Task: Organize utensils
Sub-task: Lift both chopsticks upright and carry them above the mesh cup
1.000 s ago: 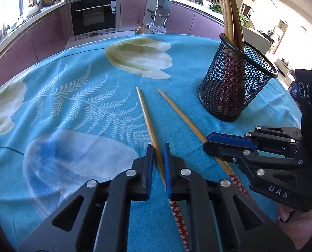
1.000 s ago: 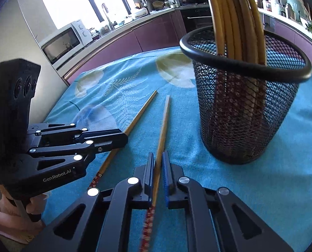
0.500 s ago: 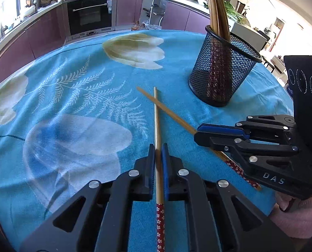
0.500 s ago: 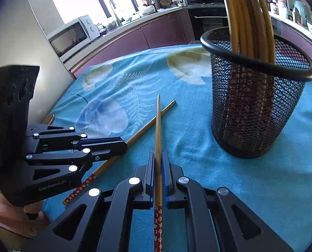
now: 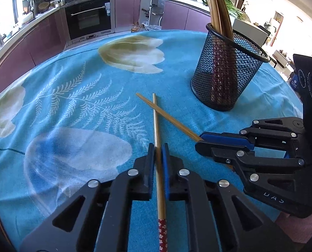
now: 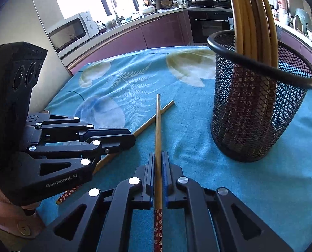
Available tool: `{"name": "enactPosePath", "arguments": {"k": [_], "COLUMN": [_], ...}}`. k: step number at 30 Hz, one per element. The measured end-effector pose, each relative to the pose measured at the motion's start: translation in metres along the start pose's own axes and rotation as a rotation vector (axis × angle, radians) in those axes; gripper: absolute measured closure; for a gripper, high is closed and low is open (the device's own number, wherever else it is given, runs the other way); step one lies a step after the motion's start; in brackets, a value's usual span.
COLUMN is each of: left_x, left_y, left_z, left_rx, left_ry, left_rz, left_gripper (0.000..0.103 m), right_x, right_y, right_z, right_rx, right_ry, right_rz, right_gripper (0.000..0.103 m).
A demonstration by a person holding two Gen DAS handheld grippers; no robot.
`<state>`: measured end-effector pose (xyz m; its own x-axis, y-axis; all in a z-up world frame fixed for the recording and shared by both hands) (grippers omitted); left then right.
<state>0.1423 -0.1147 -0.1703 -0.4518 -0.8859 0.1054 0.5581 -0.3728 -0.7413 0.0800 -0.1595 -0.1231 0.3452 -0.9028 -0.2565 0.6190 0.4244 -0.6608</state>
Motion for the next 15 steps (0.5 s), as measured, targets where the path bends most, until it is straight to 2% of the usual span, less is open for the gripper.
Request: {"name": "enactPosePath", "arguments": {"k": [7, 15], "left_x": [-0.002, -0.004], "left_y": [-0.010, -0.034], "left_z": [0.003, 0.016], "left_rx": [0.028, 0.087], "left_ry": [-0.013, -0.029], "left_rz": [-0.001, -0.041], "left_gripper": [0.095, 0.095], "right_x": [-0.001, -0.003], "right_y": [-0.012, -0.035], "right_z": [0.008, 0.021], "right_rx": [0.042, 0.109], "right_ry": [0.005, -0.003], "right_rz": [0.020, 0.035], "right_gripper": [0.097, 0.097]}}
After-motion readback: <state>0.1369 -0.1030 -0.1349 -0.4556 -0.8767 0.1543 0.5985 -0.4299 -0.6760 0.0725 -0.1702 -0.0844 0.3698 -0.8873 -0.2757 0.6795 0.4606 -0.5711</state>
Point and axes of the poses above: each gripper's, at about its wrist camera, not at the fingertips, and y roughly the way its jaws point, x to its right, z to its top, the point moved 6 cm from there along y, roughly the way its jaws point, and after that the axes turned 8 degrees about x, right-handed, at the moved point
